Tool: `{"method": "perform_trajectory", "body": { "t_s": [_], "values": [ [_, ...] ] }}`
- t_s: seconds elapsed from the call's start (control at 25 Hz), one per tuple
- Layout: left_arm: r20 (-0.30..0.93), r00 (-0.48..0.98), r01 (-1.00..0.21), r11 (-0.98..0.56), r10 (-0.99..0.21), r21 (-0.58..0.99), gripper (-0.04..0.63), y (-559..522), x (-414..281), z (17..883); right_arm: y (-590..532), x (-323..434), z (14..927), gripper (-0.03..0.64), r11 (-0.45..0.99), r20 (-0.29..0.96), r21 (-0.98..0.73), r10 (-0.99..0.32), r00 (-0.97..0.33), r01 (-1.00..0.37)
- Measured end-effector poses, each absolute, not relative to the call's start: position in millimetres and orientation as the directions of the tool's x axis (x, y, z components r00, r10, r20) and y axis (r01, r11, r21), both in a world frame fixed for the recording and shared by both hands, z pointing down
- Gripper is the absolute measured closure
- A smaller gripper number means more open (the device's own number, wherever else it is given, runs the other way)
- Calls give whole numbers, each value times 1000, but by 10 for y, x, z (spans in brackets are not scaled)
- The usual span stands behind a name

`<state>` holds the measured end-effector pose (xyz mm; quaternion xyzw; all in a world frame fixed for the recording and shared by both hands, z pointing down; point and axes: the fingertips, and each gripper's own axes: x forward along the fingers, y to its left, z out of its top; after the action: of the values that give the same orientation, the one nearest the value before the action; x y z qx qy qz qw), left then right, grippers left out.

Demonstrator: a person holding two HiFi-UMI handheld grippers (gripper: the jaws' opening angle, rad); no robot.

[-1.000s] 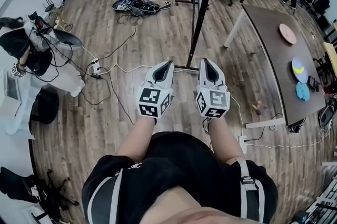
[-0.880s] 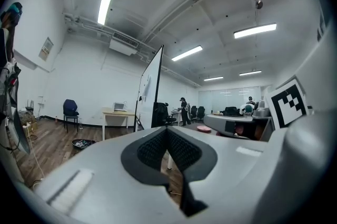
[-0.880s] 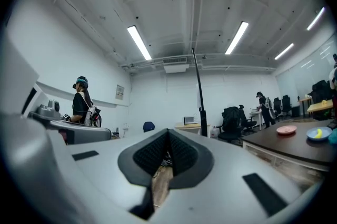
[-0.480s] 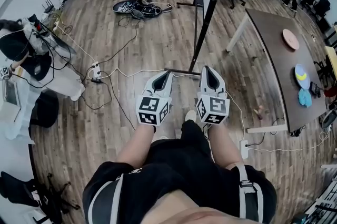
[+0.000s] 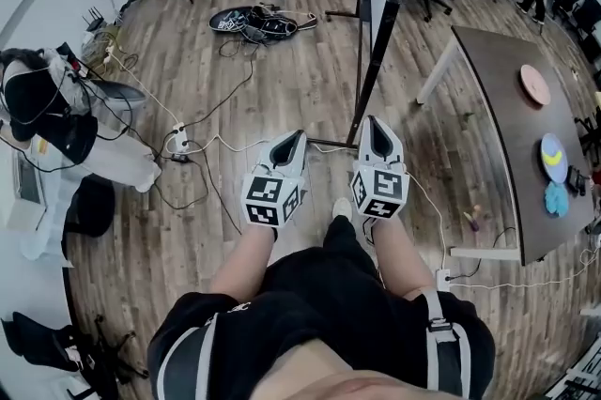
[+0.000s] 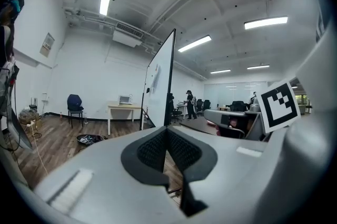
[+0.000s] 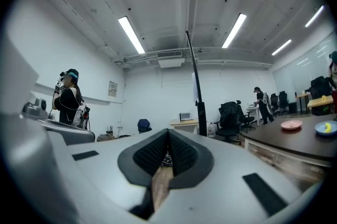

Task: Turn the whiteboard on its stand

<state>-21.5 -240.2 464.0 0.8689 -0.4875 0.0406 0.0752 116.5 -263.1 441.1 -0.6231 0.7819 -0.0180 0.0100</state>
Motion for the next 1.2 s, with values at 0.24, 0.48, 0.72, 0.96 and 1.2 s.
{"method": "perform_trajectory", "body": {
  "t_s": [0.24,0.48,0.72,0.96,1.2],
  "values": [
    [159,534,-845,-530,-830,71,586,-3113,-78,4574,-3330,1347,4360,612,190,-5,-67,-982,-190,-979],
    [180,544,-838,-541,-819,69,586,-3746,240,4560,-3977,1689,4405,612,174,17,-85,-984,-176,-981],
    [184,551,-833,-549,-814,67,586,-4370,478,4485,-4535,1808,4337,612,192,22,-74,-981,-194,-979],
    [179,567,-822,-566,-804,61,586,-4731,782,4474,-4960,1945,4337,584,240,25,-71,-970,-242,-968],
    [191,582,-810,-583,-791,53,586,-5008,746,4484,-5356,1928,4414,438,204,46,-62,-977,-207,-977]
  ]
}}
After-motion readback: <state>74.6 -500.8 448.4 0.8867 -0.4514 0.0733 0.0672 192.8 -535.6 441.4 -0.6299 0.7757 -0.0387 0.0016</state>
